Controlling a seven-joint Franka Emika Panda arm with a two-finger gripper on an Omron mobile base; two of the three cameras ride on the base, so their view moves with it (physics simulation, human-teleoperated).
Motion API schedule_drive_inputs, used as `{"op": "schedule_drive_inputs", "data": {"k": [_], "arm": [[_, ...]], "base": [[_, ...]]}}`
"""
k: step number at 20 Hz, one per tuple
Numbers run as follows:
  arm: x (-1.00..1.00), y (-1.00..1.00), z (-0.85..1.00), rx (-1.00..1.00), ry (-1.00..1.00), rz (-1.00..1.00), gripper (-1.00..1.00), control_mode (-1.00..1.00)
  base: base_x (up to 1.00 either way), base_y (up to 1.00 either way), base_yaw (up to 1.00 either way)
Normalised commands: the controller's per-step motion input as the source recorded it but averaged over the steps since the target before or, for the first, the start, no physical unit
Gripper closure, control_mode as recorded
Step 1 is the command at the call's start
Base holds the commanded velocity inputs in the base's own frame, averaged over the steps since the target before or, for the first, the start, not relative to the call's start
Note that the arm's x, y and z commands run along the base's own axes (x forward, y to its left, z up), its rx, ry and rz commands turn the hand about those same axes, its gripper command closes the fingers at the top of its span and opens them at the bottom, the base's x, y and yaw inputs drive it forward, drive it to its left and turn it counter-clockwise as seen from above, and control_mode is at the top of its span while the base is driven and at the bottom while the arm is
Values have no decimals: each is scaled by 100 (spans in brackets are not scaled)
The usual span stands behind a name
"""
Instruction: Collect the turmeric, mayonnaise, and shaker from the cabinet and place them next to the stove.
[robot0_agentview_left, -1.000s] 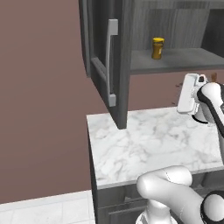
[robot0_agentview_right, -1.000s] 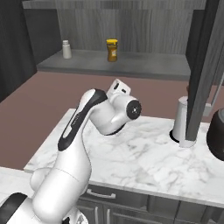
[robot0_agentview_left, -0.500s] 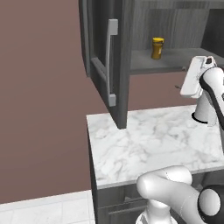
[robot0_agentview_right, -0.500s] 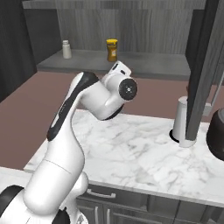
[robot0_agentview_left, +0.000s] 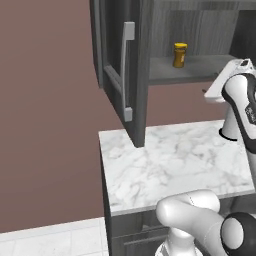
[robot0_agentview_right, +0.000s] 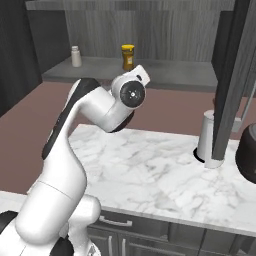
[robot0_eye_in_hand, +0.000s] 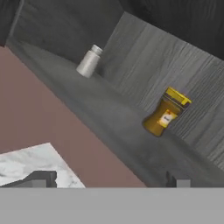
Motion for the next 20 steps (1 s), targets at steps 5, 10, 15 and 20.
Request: {"op": "schedule_drive_inputs", "data": {"k": [5,10,15,20], "arm": [[-12,0,4,31,0,-22,-100,-100],[-6,0,25,31,1,-23,-100,-100],[0,11,22,3,6,-16,-100,-100],[0,0,1,0,0,-1,-100,-100]], "base": [[0,0,0],[0,0,0],[0,0,0],[0,0,0]]}}
